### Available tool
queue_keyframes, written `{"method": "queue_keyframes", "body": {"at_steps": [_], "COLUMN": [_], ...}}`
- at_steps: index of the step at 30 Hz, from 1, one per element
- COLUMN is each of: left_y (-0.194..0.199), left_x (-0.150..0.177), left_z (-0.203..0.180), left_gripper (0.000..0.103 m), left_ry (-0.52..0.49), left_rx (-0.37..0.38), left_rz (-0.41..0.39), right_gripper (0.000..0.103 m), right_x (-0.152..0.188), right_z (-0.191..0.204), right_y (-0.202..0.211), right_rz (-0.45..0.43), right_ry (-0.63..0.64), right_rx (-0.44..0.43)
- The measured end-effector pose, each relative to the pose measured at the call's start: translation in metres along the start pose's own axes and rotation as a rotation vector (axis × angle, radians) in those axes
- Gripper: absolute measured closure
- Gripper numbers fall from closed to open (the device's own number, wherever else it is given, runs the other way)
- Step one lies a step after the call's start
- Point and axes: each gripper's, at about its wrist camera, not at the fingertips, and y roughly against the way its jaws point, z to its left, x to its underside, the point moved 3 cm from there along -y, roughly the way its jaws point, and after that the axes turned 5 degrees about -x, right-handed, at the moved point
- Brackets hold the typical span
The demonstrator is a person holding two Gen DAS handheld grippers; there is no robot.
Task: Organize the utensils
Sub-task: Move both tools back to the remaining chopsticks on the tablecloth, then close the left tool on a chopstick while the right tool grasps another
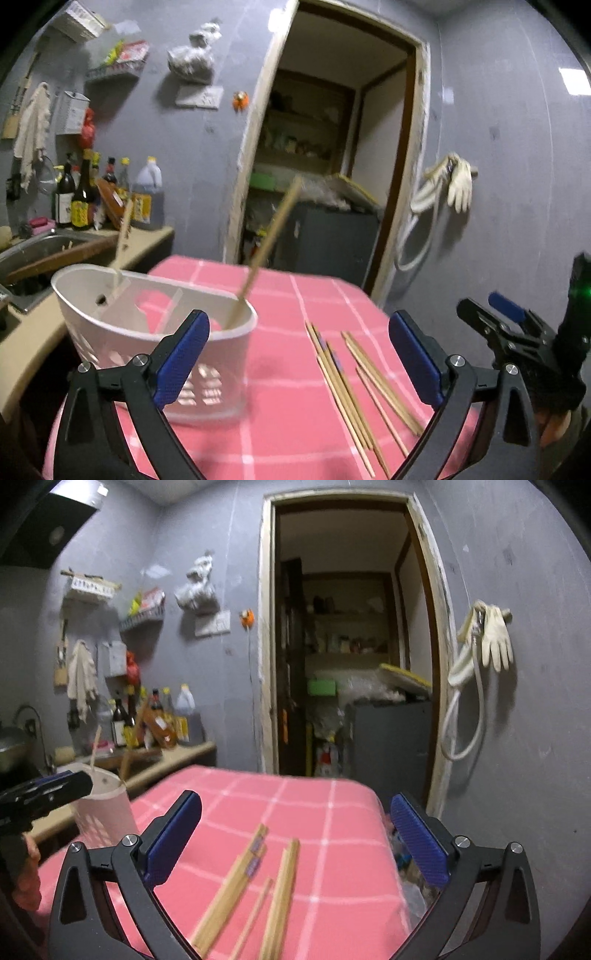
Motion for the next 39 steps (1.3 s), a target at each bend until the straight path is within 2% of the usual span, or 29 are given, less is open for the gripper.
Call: {"method": "queue_keyframes", "body": {"at_steps": [6, 12, 14, 16, 20, 21, 26, 31, 39], "left_y": [-0.023, -0.054, -0.062, -0.069, -0.082, -0.087, -0.106, -0.128, -0.132], "left_x": [0.033, 0.060, 0.066, 0.070, 0.078, 0.080, 0.085, 0.093, 0.091], "left_z": [-0.018, -0.020, -0.020, -0.020, -0.020, -0.021, -0.025, -0.026, -0.020], "left_gripper": [0.008, 0.008, 0.008, 0.008, 0.009, 0.009, 0.010, 0.010, 0.011], "left_ry": [-0.051, -0.054, -0.053, -0.055, -0.066, -0.070, -0.088, -0.106, -0.087], "left_rx": [-0.011, -0.051, -0.056, -0.061, -0.062, -0.065, -0.075, -0.115, -0.118], "left_rz": [0.112, 0.288, 0.336, 0.375, 0.442, 0.461, 0.521, 0.597, 0.590], "right_gripper": [0.000, 0.000, 0.005, 0.016, 0.022, 0.027, 0.032, 0.032, 0.032], "right_x": [0.024, 0.046, 0.051, 0.056, 0.067, 0.070, 0.074, 0.080, 0.083], "right_z": [-0.012, -0.026, -0.028, -0.029, -0.032, -0.033, -0.031, -0.036, -0.039], "right_y": [-0.017, -0.044, -0.052, -0.060, -0.076, -0.081, -0.094, -0.102, -0.105], "right_rz": [0.098, 0.261, 0.308, 0.359, 0.454, 0.479, 0.542, 0.586, 0.607], "right_ry": [-0.029, -0.073, -0.086, -0.090, -0.109, -0.113, -0.090, -0.103, -0.120], "right_rx": [0.009, 0.021, 0.014, 0.004, -0.019, -0.031, -0.042, -0.025, -0.023]}}
